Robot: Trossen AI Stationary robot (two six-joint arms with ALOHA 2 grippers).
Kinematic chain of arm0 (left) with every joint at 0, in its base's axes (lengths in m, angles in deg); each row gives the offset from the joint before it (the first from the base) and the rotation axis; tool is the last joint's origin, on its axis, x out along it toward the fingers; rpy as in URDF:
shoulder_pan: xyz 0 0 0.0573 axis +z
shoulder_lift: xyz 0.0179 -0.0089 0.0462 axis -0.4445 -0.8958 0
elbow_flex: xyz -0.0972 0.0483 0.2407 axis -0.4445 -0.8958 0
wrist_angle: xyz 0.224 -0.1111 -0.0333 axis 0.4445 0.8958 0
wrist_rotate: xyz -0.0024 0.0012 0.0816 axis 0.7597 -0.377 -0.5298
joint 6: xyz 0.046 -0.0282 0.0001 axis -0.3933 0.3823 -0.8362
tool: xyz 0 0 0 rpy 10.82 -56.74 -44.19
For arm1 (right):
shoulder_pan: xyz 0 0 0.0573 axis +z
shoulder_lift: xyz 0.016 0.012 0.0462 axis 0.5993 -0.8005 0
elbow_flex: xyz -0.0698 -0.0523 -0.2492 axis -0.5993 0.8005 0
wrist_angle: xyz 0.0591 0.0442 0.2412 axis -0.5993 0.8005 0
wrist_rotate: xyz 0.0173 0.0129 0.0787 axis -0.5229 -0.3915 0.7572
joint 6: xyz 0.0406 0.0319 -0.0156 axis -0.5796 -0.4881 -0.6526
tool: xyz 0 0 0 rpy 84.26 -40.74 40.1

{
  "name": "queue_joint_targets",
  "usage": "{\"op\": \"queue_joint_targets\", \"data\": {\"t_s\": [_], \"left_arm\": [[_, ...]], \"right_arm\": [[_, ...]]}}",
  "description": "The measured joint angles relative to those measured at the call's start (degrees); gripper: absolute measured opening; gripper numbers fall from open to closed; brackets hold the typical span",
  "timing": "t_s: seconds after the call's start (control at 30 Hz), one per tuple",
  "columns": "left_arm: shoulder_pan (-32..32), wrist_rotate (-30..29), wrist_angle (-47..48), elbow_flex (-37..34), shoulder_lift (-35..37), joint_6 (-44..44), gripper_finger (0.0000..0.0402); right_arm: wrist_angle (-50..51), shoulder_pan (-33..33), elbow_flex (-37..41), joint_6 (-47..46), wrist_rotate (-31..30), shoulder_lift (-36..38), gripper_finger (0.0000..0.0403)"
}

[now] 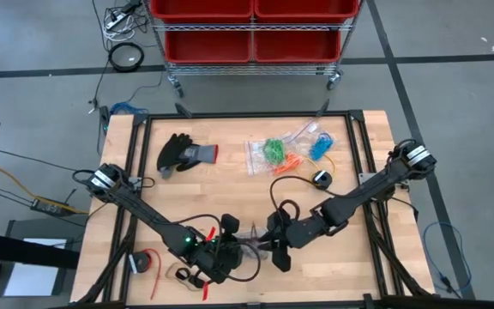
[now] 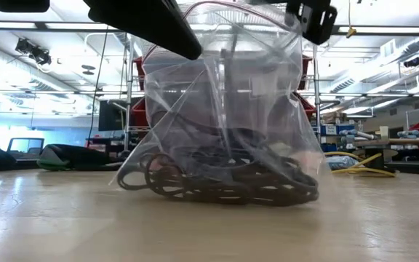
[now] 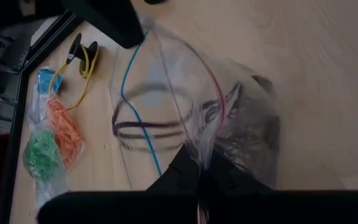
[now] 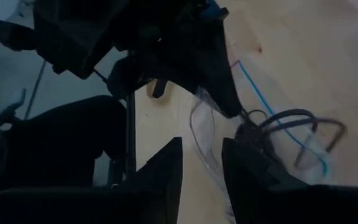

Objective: Sort rubber bands
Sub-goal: Put the black rubber band into the transparent zip bag

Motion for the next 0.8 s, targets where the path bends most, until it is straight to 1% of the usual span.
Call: {"op": "queue_joint_targets", "data": {"t_s": [0.13, 0.33, 0.43, 0.57, 0.73, 0.8], "left_arm": [[0.0, 0.0, 0.0, 0.0, 0.0, 0.5, 0.0002], [0.0, 0.0, 0.0, 0.0, 0.0, 1.7, 0.0002], [0.0, 0.0, 0.0, 0.0, 0.0, 1.7, 0.0002], [0.0, 0.0, 0.0, 0.0, 0.0, 1.7, 0.0002], [0.0, 0.0, 0.1, 0.0, 0.0, 1.7, 0.0002], [0.0, 0.0, 0.1, 0.0, 0.0, 1.7, 0.0002]], "right_arm": [[1.3, 0.3, 0.0, -0.1, -0.5, 1.0, 0.0105], [0.1, 1.4, 0.0, 0.6, -0.1, 1.0, 0.0104], [2.2, 1.8, 0.0, 1.0, 0.0, 1.0, 0.0101], [5.7, 2.3, 0.0, 1.5, -2.3, 1.0, 0.0098], [5.6, 3.0, 0.0, 3.1, -5.3, 1.0, 0.0098], [5.9, 3.1, 0.0, 3.3, -5.5, 1.0, 0.0098]]}}
